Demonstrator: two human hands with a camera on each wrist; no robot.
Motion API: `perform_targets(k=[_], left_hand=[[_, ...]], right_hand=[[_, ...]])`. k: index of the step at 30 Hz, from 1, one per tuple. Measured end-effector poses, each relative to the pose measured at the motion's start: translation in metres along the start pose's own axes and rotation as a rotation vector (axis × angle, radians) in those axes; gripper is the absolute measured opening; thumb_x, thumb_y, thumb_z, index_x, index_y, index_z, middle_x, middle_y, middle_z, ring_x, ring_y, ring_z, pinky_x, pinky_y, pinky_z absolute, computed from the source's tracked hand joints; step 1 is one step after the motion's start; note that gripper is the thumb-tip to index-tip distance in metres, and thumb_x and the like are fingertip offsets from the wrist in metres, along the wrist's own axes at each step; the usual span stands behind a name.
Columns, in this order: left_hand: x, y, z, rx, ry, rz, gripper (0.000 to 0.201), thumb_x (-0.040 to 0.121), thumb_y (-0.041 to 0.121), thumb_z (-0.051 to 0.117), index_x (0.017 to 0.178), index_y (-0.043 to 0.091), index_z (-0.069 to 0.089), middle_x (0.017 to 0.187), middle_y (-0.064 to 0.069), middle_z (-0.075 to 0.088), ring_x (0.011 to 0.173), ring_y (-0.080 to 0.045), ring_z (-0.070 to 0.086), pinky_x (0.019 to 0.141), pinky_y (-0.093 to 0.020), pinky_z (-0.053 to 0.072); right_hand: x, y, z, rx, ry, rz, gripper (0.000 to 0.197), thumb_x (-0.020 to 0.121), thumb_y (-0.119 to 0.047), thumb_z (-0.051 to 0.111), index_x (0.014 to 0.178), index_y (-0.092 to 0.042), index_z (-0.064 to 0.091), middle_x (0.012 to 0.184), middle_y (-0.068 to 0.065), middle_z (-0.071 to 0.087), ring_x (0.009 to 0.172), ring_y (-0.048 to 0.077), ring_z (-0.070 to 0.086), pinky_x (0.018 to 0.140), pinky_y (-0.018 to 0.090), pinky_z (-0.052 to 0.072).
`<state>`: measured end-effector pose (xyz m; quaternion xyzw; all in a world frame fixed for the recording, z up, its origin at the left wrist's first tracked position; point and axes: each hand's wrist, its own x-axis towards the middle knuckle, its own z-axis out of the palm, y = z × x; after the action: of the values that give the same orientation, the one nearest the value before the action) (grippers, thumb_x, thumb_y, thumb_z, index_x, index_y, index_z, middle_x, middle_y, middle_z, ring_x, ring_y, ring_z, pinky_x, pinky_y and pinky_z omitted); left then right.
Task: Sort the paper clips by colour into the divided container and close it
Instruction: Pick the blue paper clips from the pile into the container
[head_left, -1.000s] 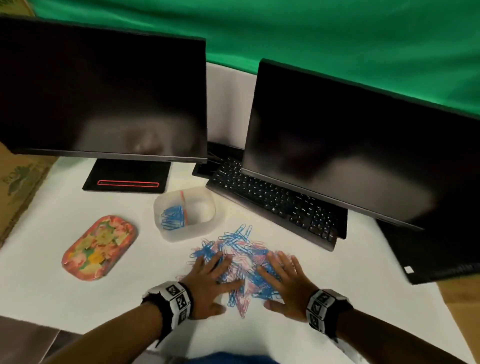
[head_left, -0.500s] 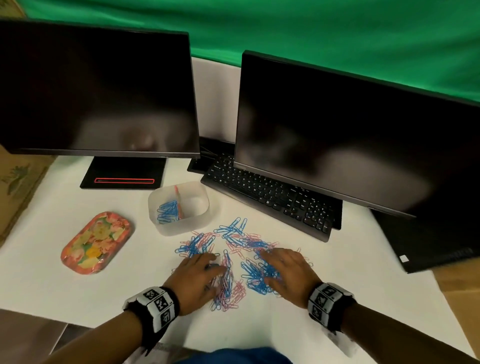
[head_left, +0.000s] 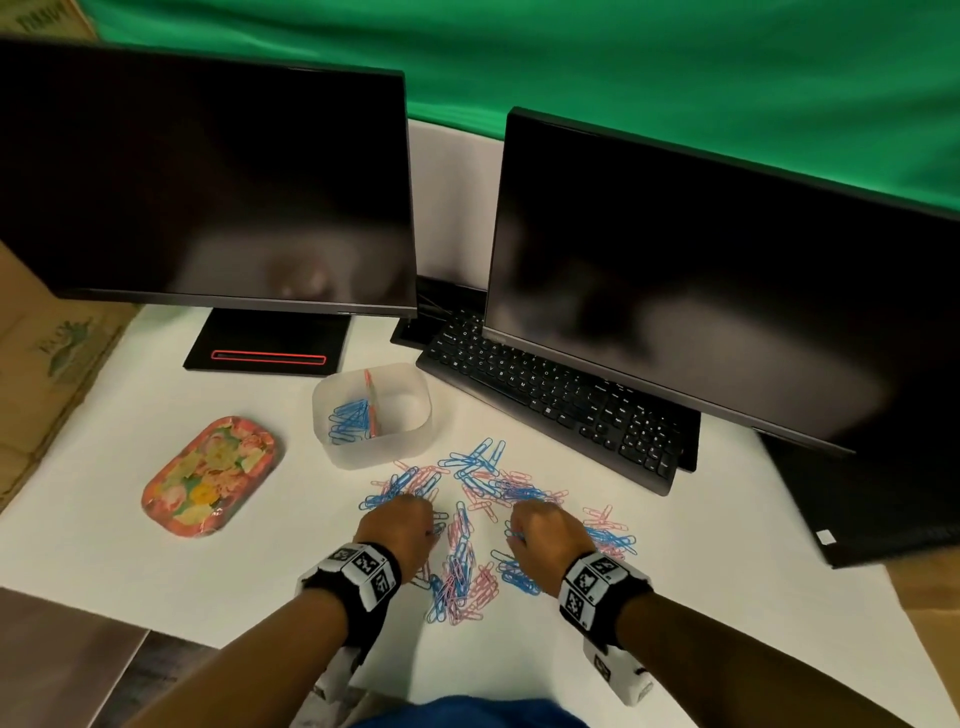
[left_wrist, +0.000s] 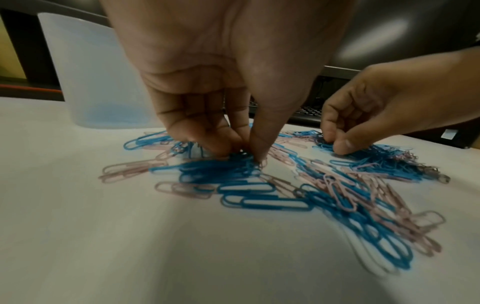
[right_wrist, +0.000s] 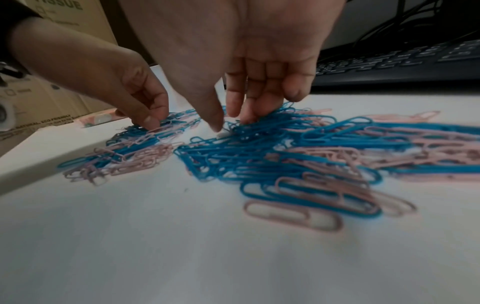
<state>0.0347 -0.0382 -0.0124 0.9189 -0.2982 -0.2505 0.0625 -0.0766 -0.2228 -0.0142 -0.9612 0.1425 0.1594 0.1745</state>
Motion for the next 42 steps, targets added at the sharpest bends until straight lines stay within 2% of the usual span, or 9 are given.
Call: perform_targets(k=[3, 10, 15, 19, 22, 25, 34, 37, 42], left_hand=[[0.000, -0.001, 0.000, -0.120, 0.058, 0.001, 0.014, 0.088, 0.027, 0.054, 0.092, 0.021, 0.066, 0.103, 0.000, 0.062, 0.094, -0.022, 0.062, 0.079, -0.032, 0.051], [0.004, -0.003, -0.012, -0.719, 0.128, -0.023, 0.017, 0.078, 0.010, 0.068, 0.070, 0.024, 0.063, 0.072, 0.005, 0.072, 0.070, -0.011, 0.067, 0.072, -0.027, 0.055], [0.009, -0.008, -0.018, -1.062, 0.022, -0.069, 0.034, 0.080, -0.008, 0.061, 0.099, 0.019, 0.064, 0.067, -0.002, 0.071, 0.064, -0.015, 0.068, 0.064, -0.028, 0.050], [0.008, -0.007, -0.021, -1.255, -0.068, -0.085, 0.033, 0.087, -0.014, 0.053, 0.110, 0.007, 0.064, 0.073, -0.009, 0.062, 0.068, -0.015, 0.069, 0.067, -0.029, 0.051], [0.007, -0.007, -0.022, -1.313, -0.090, -0.105, 0.031, 0.087, -0.014, 0.053, 0.108, 0.005, 0.065, 0.078, -0.011, 0.061, 0.066, -0.014, 0.068, 0.070, -0.031, 0.051], [0.005, -0.007, -0.025, -1.315, -0.087, -0.129, 0.029, 0.088, -0.014, 0.052, 0.101, 0.008, 0.066, 0.082, -0.009, 0.065, 0.063, -0.015, 0.066, 0.064, -0.027, 0.052], [0.002, -0.013, -0.029, -1.189, -0.118, -0.114, 0.055, 0.078, -0.021, 0.055, 0.117, 0.018, 0.056, 0.066, -0.005, 0.065, 0.063, -0.013, 0.065, 0.054, -0.022, 0.050], [0.002, -0.015, -0.029, -1.115, -0.133, -0.113, 0.046, 0.082, -0.015, 0.052, 0.116, 0.015, 0.058, 0.070, -0.007, 0.064, 0.067, -0.014, 0.061, 0.057, -0.023, 0.047], [0.000, -0.017, -0.031, -0.920, -0.117, -0.036, 0.021, 0.085, 0.001, 0.061, 0.089, 0.020, 0.070, 0.079, -0.002, 0.072, 0.070, -0.014, 0.065, 0.070, -0.025, 0.052]], right_hand=[[-0.004, 0.005, 0.001, 0.050, 0.012, 0.012, 0.032, 0.091, -0.031, 0.054, 0.118, -0.013, 0.053, 0.121, 0.004, 0.056, 0.110, 0.024, 0.054, 0.090, 0.030, 0.044], [0.001, 0.007, 0.002, 0.217, 0.005, 0.037, 0.014, 0.089, -0.019, 0.051, 0.087, -0.016, 0.064, 0.096, 0.001, 0.063, 0.087, 0.019, 0.058, 0.074, 0.029, 0.050], [0.004, 0.010, -0.001, 0.452, 0.031, 0.084, 0.015, 0.085, -0.013, 0.054, 0.078, -0.022, 0.063, 0.070, -0.006, 0.063, 0.065, 0.011, 0.058, 0.061, 0.021, 0.049], [0.007, 0.011, -0.009, 0.751, 0.111, 0.182, 0.017, 0.086, -0.007, 0.058, 0.091, -0.022, 0.066, 0.073, 0.005, 0.070, 0.065, 0.010, 0.060, 0.064, 0.015, 0.047], [0.008, 0.011, -0.021, 1.028, 0.056, 0.219, 0.023, 0.091, 0.004, 0.050, 0.102, -0.007, 0.067, 0.070, 0.008, 0.065, 0.055, 0.013, 0.055, 0.054, 0.023, 0.046], [0.008, 0.007, -0.033, 1.309, -0.007, 0.282, 0.021, 0.092, 0.008, 0.047, 0.096, 0.001, 0.066, 0.069, 0.012, 0.058, 0.055, 0.021, 0.056, 0.048, 0.027, 0.045], [0.012, 0.003, -0.038, 1.551, -0.119, 0.613, 0.018, 0.096, -0.008, 0.044, 0.093, -0.006, 0.061, 0.070, 0.010, 0.052, 0.055, 0.025, 0.056, 0.068, 0.040, 0.053], [0.013, 0.001, -0.035, 1.570, -0.120, 0.694, 0.015, 0.095, -0.011, 0.047, 0.093, -0.006, 0.061, 0.066, 0.008, 0.047, 0.050, 0.022, 0.047, 0.061, 0.036, 0.052], [0.015, -0.005, -0.029, 1.452, -0.147, 0.733, 0.011, 0.091, -0.014, 0.050, 0.089, -0.007, 0.058, 0.061, 0.005, 0.041, 0.044, 0.015, 0.031, 0.045, 0.020, 0.024]])
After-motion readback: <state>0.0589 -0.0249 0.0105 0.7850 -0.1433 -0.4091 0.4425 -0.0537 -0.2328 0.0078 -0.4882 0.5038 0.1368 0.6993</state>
